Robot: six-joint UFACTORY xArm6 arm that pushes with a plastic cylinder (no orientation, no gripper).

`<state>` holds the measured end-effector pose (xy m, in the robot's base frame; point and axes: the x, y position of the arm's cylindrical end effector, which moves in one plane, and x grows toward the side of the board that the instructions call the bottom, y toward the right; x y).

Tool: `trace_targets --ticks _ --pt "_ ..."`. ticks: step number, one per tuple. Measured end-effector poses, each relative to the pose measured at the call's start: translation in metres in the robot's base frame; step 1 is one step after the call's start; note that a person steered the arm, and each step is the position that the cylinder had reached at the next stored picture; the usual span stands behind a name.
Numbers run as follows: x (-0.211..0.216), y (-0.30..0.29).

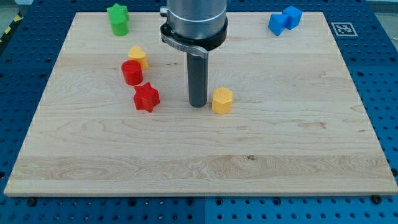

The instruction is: Move yellow hexagon to the bottom right

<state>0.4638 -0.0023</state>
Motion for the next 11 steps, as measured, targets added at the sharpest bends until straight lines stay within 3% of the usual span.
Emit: trace_targets --ticks 3,9,10,11 --pt "-0.028 0.037" --pt "0.100 0.212" --pt "0.096 0.212" --pt "0.053 0.192"
